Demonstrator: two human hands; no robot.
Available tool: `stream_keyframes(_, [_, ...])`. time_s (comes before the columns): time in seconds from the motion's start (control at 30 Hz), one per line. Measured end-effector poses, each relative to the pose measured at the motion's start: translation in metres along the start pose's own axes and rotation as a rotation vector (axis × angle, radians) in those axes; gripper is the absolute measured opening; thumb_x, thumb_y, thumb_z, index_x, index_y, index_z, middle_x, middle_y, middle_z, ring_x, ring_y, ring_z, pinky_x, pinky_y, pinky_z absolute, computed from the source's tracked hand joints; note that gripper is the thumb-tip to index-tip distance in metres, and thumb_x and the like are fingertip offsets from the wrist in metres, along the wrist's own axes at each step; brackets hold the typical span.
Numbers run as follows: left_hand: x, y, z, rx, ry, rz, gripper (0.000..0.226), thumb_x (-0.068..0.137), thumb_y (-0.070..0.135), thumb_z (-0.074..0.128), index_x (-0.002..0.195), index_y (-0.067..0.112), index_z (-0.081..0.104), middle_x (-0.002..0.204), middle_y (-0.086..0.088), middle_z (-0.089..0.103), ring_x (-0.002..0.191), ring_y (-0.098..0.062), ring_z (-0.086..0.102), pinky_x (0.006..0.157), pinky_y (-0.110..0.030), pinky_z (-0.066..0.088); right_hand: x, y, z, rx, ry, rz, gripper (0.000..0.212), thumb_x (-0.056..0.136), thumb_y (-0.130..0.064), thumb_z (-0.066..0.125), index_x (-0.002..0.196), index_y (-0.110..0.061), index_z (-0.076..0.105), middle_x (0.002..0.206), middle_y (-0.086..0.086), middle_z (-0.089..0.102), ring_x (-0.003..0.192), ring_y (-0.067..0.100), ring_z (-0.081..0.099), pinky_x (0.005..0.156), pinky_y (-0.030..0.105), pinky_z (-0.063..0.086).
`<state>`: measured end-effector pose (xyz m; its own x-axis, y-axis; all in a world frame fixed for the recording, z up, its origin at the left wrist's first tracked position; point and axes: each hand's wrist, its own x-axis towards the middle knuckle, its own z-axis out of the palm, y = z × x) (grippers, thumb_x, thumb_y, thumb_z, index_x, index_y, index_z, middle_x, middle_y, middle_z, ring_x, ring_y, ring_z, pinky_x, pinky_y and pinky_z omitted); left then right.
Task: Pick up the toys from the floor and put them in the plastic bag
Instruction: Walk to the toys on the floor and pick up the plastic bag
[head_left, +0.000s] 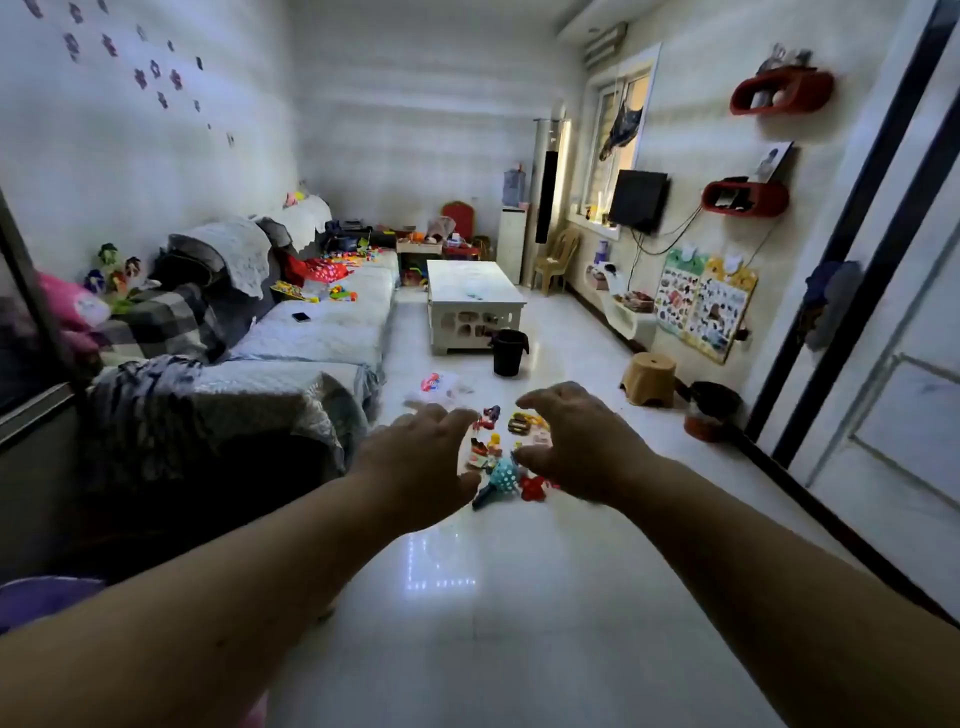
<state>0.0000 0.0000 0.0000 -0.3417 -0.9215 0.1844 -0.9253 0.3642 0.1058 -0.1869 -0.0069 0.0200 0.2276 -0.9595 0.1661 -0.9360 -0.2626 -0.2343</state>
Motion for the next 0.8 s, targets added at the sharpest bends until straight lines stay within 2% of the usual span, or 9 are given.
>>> stream_keyframes(0.1, [0.031, -0.006, 0.023, -0.041, -0.053, -0.060, 0.071, 0.086, 0.049, 0.054, 0.148, 0.029, 0.027, 0.148, -0.004, 0.042, 0.130, -0.025, 0.047, 0.097, -0.042, 0.046, 0.029, 0.020, 0.021, 0.048, -0.034, 0.028, 0.062, 0.082, -0.042, 0.065, 0.137, -0.030, 0.042, 0.142, 0.005, 0.042, 0.124, 0.023, 0.048, 0.099, 0.045, 0.045])
stream_keyframes(0.33, [0.106, -0.041, 0.080, -0.067, -0.168, -0.113, 0.066, 0.086, 0.049, 0.053, 0.146, 0.032, 0.030, 0.146, -0.001, 0.042, 0.127, -0.023, 0.048, 0.098, -0.040, 0.044, 0.111, 0.062, 0.087, 0.030, -0.150, 0.094, 0.063, 0.082, -0.046, 0.061, 0.139, -0.031, 0.038, 0.147, 0.003, 0.036, 0.131, 0.023, 0.040, 0.102, 0.041, 0.043])
stream_keyframes(0.5, [0.178, -0.091, 0.113, -0.056, -0.199, -0.057, 0.062, 0.088, 0.047, 0.053, 0.144, 0.031, 0.035, 0.143, 0.001, 0.046, 0.124, -0.021, 0.051, 0.095, -0.037, 0.045, 0.185, 0.084, 0.131, 0.043, -0.225, 0.148, 0.062, 0.083, -0.045, 0.061, 0.139, -0.032, 0.039, 0.146, 0.002, 0.038, 0.125, 0.020, 0.046, 0.098, 0.038, 0.045])
stream_keyframes(0.67, [0.251, -0.146, 0.141, 0.011, -0.391, 0.014, 0.055, 0.089, 0.048, 0.051, 0.141, 0.033, 0.041, 0.141, 0.002, 0.049, 0.119, -0.022, 0.055, 0.093, -0.036, 0.045, 0.259, 0.101, 0.166, 0.047, -0.346, 0.213, 0.055, 0.083, -0.047, 0.061, 0.133, -0.032, 0.044, 0.139, 0.001, 0.045, 0.121, 0.020, 0.049, 0.098, 0.039, 0.045])
stream_keyframes(0.8, [0.301, -0.176, 0.169, 0.016, -0.472, 0.030, 0.052, 0.090, 0.049, 0.051, 0.139, 0.034, 0.044, 0.140, 0.003, 0.051, 0.115, -0.021, 0.057, 0.089, -0.033, 0.047, 0.308, 0.115, 0.188, 0.082, -0.395, 0.246, 0.049, 0.083, -0.046, 0.060, 0.128, -0.032, 0.049, 0.134, 0.001, 0.050, 0.116, 0.020, 0.052, 0.095, 0.039, 0.048])
